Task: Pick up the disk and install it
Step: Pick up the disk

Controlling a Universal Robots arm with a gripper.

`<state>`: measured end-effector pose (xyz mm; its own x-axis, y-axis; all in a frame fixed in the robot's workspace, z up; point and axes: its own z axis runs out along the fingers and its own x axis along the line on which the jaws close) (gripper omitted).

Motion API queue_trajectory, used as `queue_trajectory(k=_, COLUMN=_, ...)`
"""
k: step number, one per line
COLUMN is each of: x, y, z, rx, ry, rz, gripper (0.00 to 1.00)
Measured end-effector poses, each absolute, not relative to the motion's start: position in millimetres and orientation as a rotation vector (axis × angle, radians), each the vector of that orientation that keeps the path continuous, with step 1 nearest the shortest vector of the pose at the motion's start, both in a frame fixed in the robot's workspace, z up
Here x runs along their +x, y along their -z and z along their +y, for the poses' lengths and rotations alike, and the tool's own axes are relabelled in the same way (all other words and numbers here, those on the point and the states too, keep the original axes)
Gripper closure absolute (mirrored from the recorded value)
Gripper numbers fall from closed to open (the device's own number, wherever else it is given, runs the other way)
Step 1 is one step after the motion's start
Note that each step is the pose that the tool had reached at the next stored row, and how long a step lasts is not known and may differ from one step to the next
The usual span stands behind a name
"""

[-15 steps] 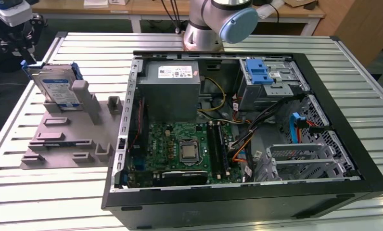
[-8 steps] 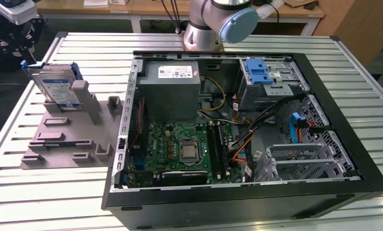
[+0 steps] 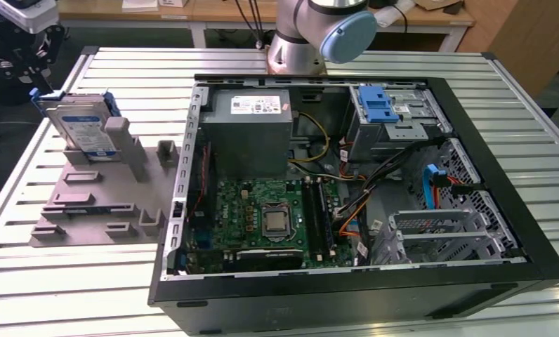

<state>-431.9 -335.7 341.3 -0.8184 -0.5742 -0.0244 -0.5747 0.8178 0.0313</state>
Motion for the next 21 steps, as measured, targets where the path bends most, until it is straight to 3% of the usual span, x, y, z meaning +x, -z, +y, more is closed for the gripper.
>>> queue_trajectory(k=21, x=-431.9, y=-340.1, z=-335.7, rx=-1.310, ry=-0.060, rz=2.845, gripper=0.89)
